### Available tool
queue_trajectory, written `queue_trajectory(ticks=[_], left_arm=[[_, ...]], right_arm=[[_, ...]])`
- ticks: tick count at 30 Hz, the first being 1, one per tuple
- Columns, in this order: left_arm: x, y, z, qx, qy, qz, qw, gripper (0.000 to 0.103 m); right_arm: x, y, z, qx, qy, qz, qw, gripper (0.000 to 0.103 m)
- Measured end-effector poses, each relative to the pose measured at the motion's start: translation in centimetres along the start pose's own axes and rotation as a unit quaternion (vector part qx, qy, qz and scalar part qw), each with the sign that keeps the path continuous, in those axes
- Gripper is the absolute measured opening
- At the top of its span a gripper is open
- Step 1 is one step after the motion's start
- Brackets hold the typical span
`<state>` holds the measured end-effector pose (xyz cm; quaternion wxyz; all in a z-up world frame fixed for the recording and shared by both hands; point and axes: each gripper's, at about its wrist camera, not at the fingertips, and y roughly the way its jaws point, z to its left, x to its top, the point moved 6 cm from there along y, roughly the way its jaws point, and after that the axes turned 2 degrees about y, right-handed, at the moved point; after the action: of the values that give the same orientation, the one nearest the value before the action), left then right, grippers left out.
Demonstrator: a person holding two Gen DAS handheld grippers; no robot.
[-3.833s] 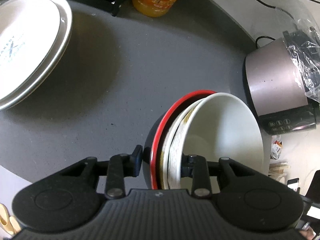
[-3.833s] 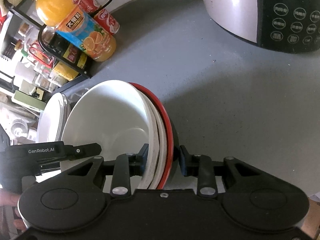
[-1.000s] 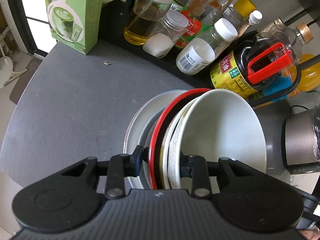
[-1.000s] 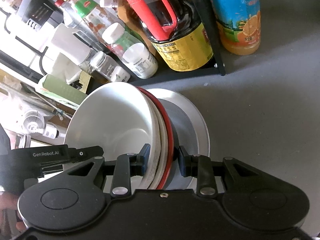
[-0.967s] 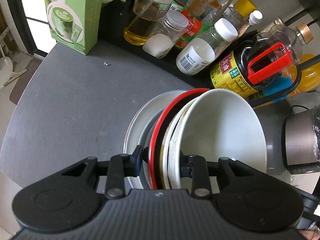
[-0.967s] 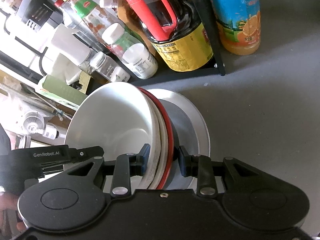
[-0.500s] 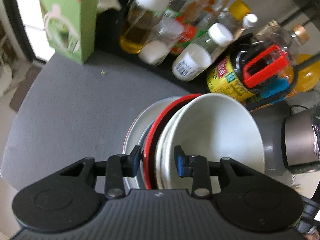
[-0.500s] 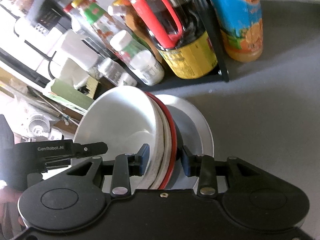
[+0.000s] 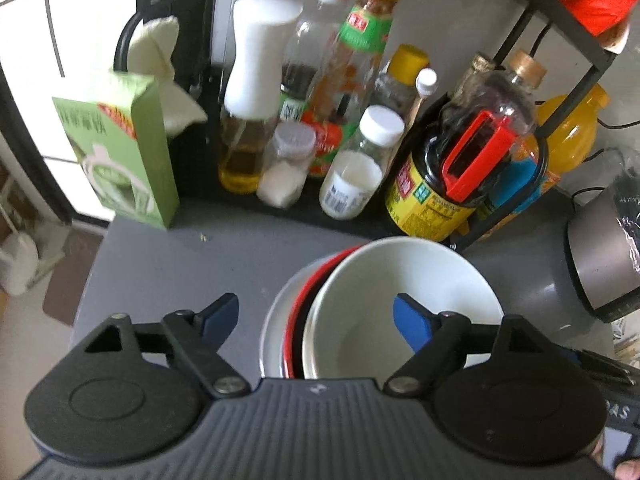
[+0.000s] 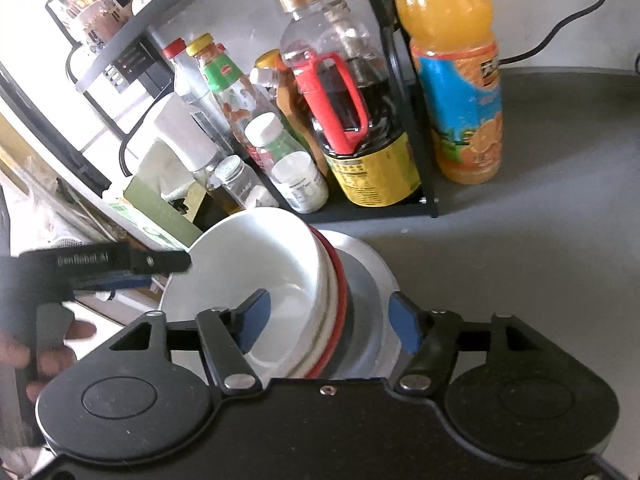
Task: Organize plates and bowls
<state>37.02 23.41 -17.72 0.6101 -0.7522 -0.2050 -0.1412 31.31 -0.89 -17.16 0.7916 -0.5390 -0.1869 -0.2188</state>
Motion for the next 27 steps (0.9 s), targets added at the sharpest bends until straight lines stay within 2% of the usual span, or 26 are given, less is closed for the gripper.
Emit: queue_trajectory(ticks=[1,3,6,8,9,13,17,20,25,27], left_arm=[[0.1,-0.1,0.1,0.001,0.000,-0.004,1.0000,0.085],[0.3,-0.3,0.0,0.003,0.000,-0.012,0.9999,0.085],[0.3,-0.7,-0.2,0.001,-0.002,-0.023,0.9997,0.086],[0.2,-1.3,-0.5,0.004,-0.004,-0.032,0.9995,0.086],[0.2,-1.7,-0.8,0.002,-0.003,-0.039,0.9992,0.086],[-0.4,-3.3,-1.9,0.004,-0.001,-0.065,0.9979,0.088],[-1.6,-4.7,-3.3,0.000,-0.019,-0.076,0.9970,0.097],[-2.9,-6.1,-4.5,-0.015,-0.044,-0.075,0.9961,0.099],[-5.9,-9.1,-7.0,-0.007,-0.066,-0.092,0.9935,0.103],[-7.2,-10.3,-8.1,-0.015,-0.077,-0.091,0.9928,0.103]], right_arm=[[-0.1,-0.4,-0.2,-0.003,-0.002,-0.004,1.000,0.069],[-0.4,-1.2,-0.6,-0.011,-0.005,-0.016,1.000,0.079],[-0.7,-2.5,-1.4,-0.015,-0.006,-0.030,0.999,0.082],[-0.8,-3.1,-1.8,-0.011,-0.005,-0.036,0.999,0.092],[-0.8,-3.6,-2.0,-0.013,-0.005,-0.043,0.999,0.094],[-0.9,-5.4,-3.1,-0.014,-0.002,-0.063,0.998,0.097],[-1.7,-7.7,-4.7,-0.017,0.002,-0.074,0.997,0.103],[-2.8,-9.5,-5.9,-0.016,-0.004,-0.072,0.997,0.103],[-4.6,-13.2,-7.8,-0.019,-0.009,-0.077,0.997,0.103],[-5.1,-14.9,-8.6,-0.017,-0.007,-0.084,0.996,0.103]])
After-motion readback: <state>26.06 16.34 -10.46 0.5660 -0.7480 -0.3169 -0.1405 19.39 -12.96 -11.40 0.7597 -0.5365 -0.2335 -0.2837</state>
